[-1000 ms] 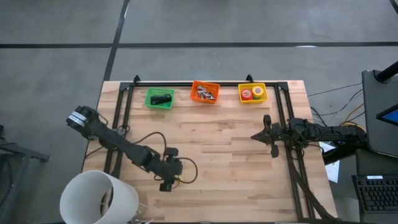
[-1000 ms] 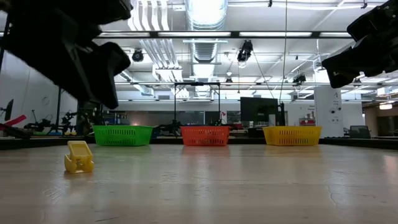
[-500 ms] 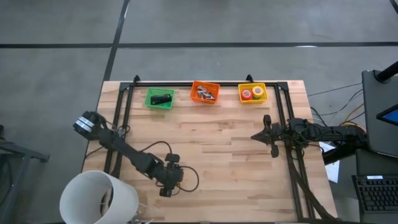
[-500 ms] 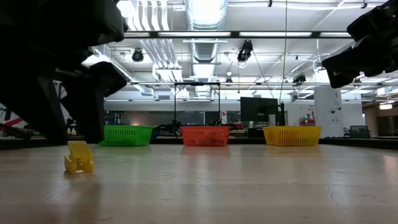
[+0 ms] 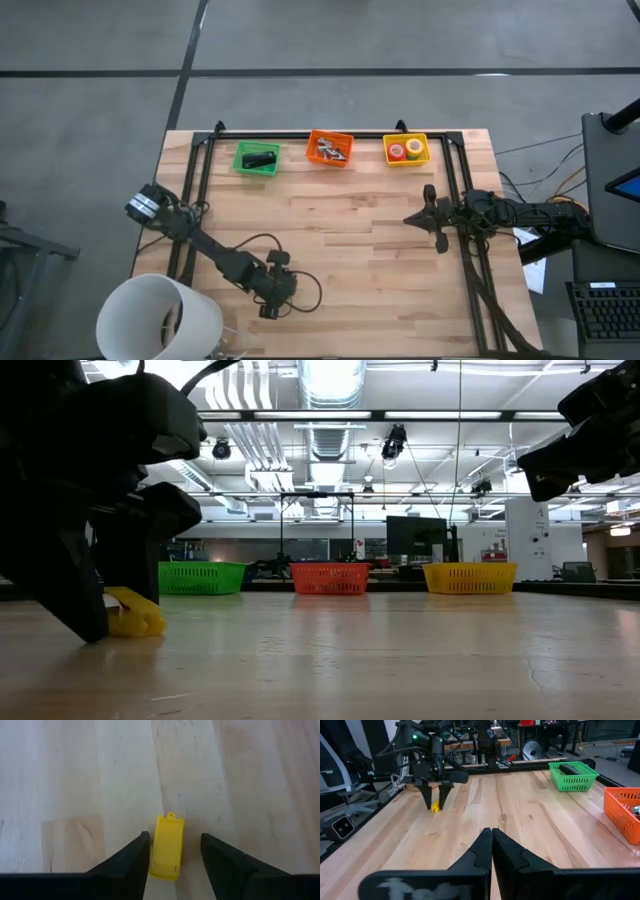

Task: Pick and place Stapler, Stapler remover, tape
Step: Put the yellow stapler into the green bin

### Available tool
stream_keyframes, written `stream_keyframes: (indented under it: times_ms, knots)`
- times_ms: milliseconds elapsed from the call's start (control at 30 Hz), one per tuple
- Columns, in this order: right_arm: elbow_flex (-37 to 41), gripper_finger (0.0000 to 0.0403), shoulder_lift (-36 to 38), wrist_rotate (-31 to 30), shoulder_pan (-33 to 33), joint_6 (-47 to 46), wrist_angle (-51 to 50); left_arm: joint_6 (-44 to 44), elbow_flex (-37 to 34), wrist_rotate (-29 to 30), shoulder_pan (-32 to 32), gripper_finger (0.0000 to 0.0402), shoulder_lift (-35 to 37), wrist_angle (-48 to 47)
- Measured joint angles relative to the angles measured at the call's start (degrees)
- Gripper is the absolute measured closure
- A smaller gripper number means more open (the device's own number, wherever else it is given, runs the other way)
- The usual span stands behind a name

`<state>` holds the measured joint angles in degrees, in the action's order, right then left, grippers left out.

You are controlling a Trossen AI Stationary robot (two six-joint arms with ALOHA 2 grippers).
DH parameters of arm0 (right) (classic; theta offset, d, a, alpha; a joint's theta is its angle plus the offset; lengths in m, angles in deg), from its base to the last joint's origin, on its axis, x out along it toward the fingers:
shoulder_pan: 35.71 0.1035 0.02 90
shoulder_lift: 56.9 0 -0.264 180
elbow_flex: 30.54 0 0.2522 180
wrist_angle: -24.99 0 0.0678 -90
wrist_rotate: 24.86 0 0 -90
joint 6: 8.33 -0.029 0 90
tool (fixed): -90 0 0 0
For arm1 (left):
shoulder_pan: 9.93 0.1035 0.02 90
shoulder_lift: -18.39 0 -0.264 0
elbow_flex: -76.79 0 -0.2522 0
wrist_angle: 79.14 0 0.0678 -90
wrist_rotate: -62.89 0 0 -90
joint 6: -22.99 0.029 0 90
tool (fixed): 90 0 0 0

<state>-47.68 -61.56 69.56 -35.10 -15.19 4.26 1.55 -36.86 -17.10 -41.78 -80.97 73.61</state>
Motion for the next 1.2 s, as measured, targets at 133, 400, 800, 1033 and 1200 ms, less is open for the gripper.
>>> stream_keyframes:
  times_ms: [133, 400, 800, 1033, 1200]
  knots:
    - [0.0, 0.0394, 0.0, 0.0, 0.0, 0.0, 0.0, -1.2, 0.0, 0.4, 0.0, 0.0247, 0.6, -0.1]
    - [0.0, 0.0394, 0.0, 0.0, 0.0, 0.0, 0.0, -4.2, -0.2, 2.0, 0.1, 0.0306, 0.8, 0.1]
    - [0.0, 0.0394, 0.0, 0.0, 0.0, 0.0, 0.0, -6.8, -0.2, 13.5, 0.3, 0.0311, 0.9, 0.1]
    - [0.0, 0.0394, 0.0, 0.0, 0.0, 0.0, 0.0, -10.4, -0.2, 32.3, 0.8, 0.0327, 1.0, -1.8]
    - [0.0, 0.0394, 0.0, 0.0, 0.0, 0.0, 0.0, -10.3, -0.2, 47.4, 2.6, 0.0333, 1.0, -2.0]
